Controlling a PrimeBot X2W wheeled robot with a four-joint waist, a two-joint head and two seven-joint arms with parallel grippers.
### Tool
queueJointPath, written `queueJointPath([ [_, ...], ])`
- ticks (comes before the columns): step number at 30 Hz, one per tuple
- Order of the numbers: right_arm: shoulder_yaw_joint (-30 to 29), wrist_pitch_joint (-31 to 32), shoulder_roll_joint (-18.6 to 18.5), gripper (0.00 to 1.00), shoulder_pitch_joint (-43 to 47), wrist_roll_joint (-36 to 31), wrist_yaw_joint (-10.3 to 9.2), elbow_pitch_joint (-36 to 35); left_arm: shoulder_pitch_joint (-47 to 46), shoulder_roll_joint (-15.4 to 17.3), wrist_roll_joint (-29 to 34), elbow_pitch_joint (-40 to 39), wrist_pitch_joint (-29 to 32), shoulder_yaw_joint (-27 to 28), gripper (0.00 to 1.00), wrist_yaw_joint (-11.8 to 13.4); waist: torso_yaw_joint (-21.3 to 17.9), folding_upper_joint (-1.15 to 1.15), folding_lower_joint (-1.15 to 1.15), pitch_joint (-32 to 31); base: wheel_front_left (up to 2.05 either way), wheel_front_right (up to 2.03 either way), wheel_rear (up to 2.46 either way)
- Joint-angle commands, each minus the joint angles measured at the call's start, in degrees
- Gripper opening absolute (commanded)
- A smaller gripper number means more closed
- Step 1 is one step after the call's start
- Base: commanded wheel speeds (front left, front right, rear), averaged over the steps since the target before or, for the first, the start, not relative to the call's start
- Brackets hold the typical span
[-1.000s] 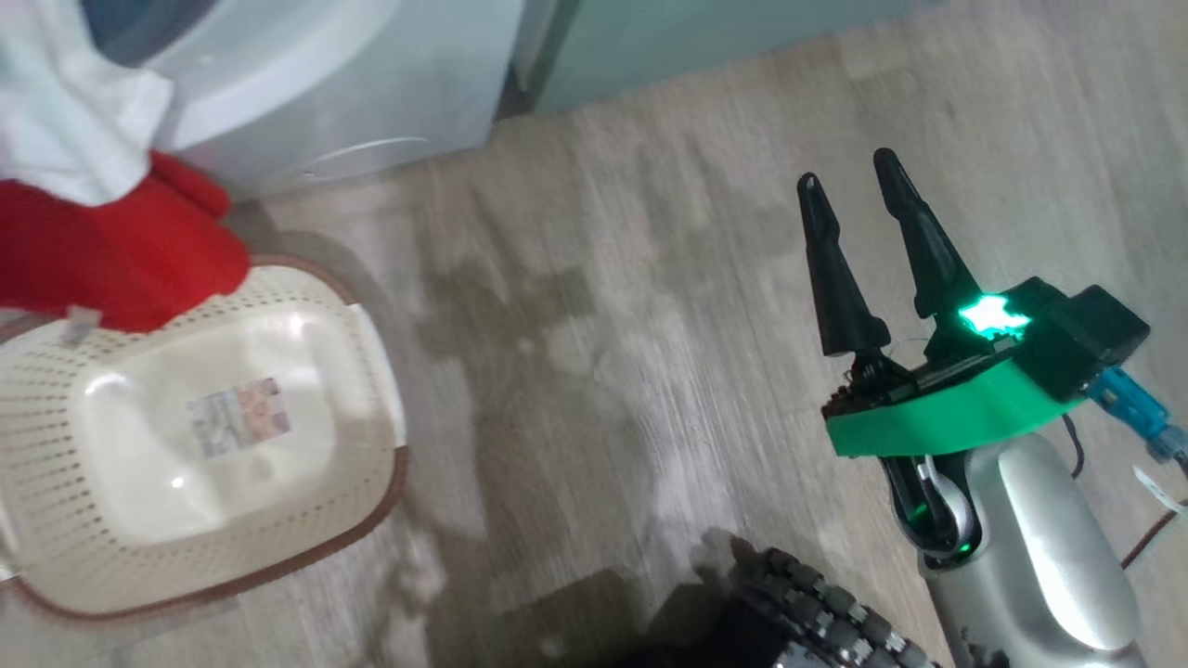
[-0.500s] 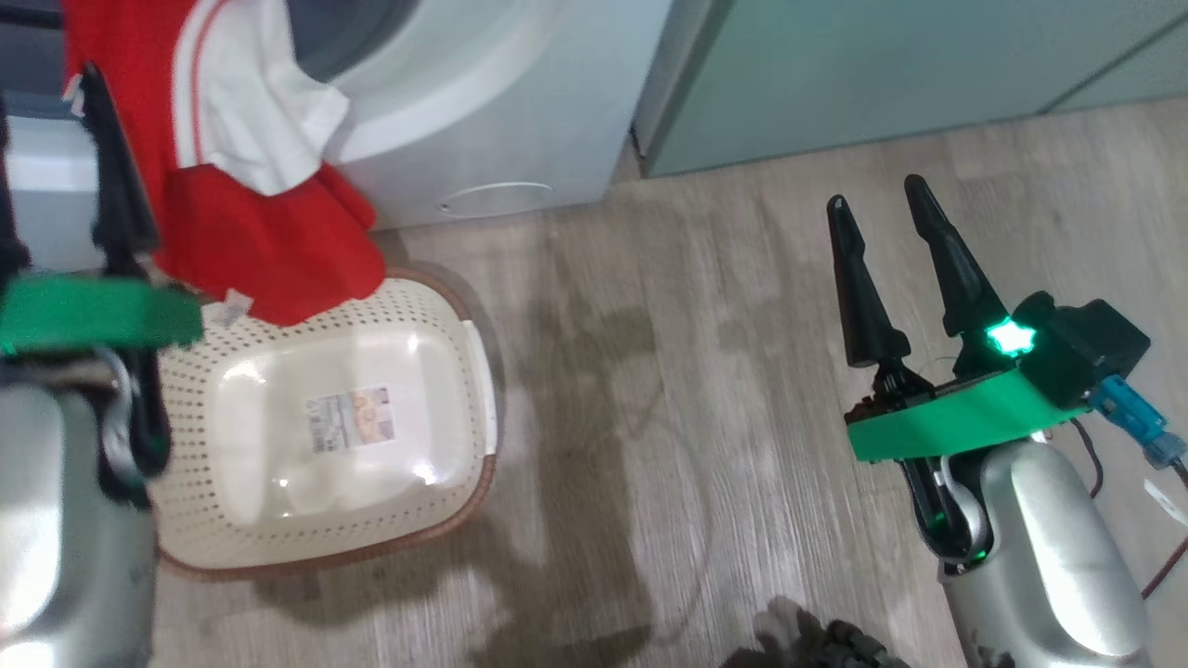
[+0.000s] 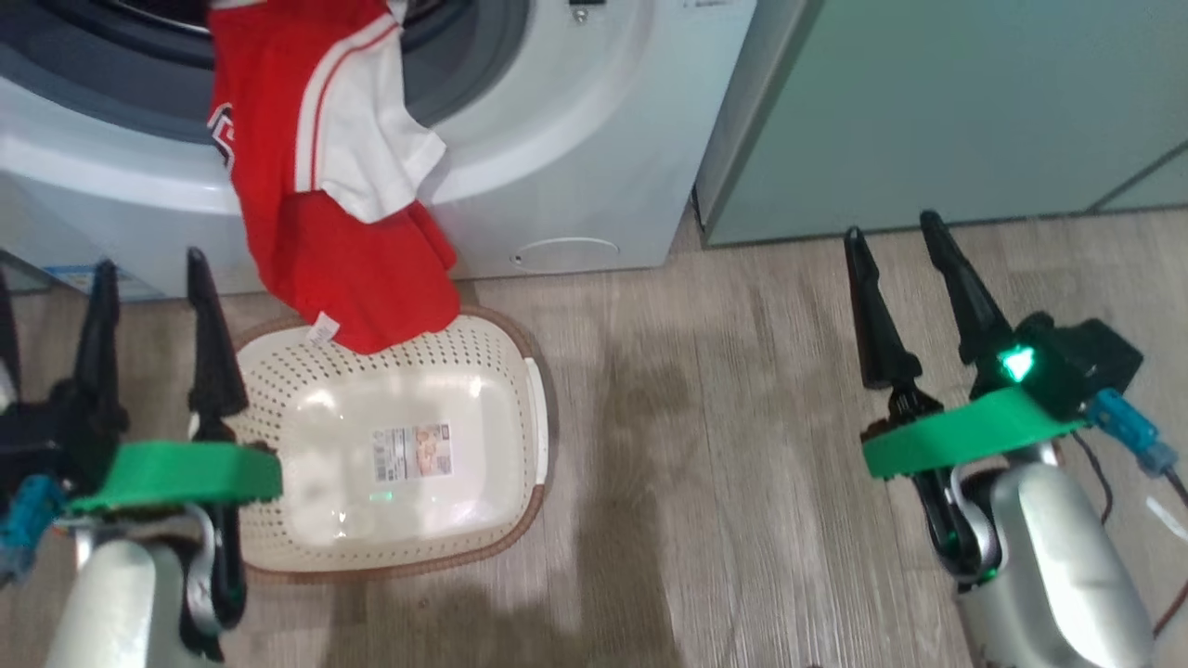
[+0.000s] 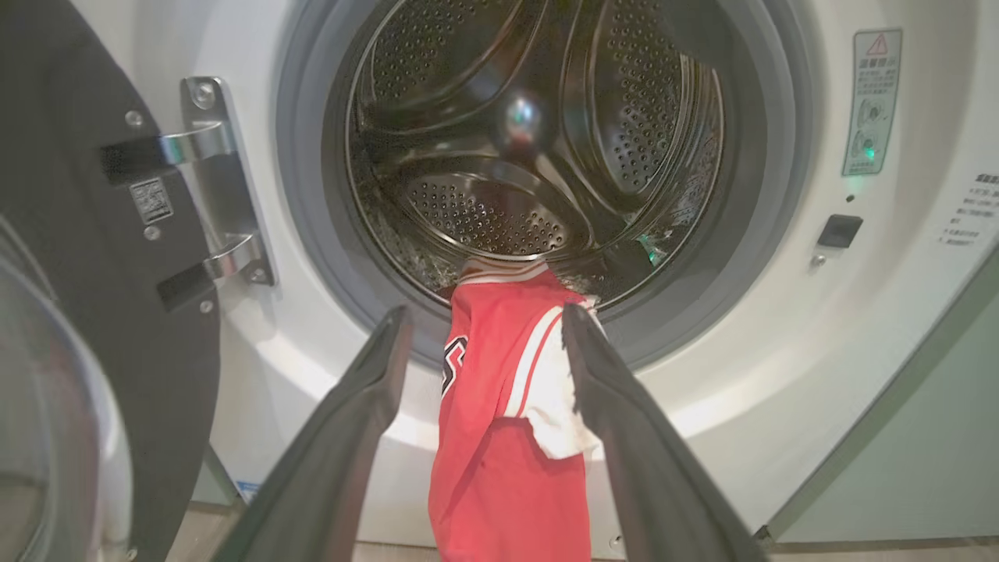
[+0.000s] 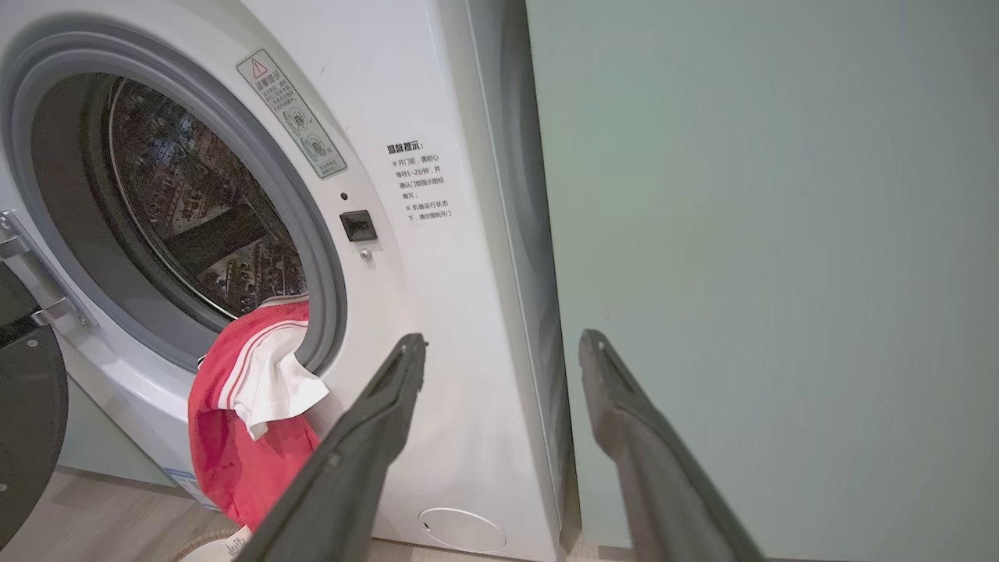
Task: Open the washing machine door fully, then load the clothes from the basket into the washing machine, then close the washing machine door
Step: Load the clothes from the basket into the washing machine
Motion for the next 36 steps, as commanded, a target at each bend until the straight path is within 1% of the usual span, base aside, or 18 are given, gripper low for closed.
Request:
queueJointPath([
  [1,0.7,0.4,0.1,1.00,1.4,-0.5,0.00,-1.1,0.5,0.2,0.7,-2.1,-0.3,1.5,1.00,-0.1,1.0,0.00,0.00,-1.8,0.00,0.00,0.00],
  [10,0.6,1.4,0.1,1.00,3.0,-0.4,0.00,-0.7,3.1,0.0,0.9,0.0,-0.1,-0.2,1.00,-1.3,1.3,0.00,0.00,-3.5,0.00,0.00,0.00],
  [24,1.2,1.9,0.1,1.00,3.2,-0.3,0.00,-1.1,2.9,0.5,0.5,1.6,0.3,-1.0,1.00,-1.4,1.4,0.00,0.00,-3.4,0.00,0.00,0.00],
  [28,1.2,1.9,0.1,1.00,3.0,-0.2,0.00,-1.3,2.4,0.6,0.3,1.8,0.5,-1.0,1.00,-1.4,1.4,0.00,0.00,-2.9,0.00,0.00,0.00],
  [31,1.3,1.8,0.1,1.00,2.7,0.0,0.00,-1.6,1.1,0.9,0.0,2.6,0.9,-1.2,1.00,-1.8,1.4,0.00,0.00,-1.8,0.00,0.00,0.00],
  [36,2.2,1.6,0.1,1.00,1.6,0.3,0.00,-2.7,-4.4,2.0,-1.3,7.0,3.0,-1.7,1.00,-3.8,0.5,0.00,0.00,1.9,0.00,0.00,0.00],
])
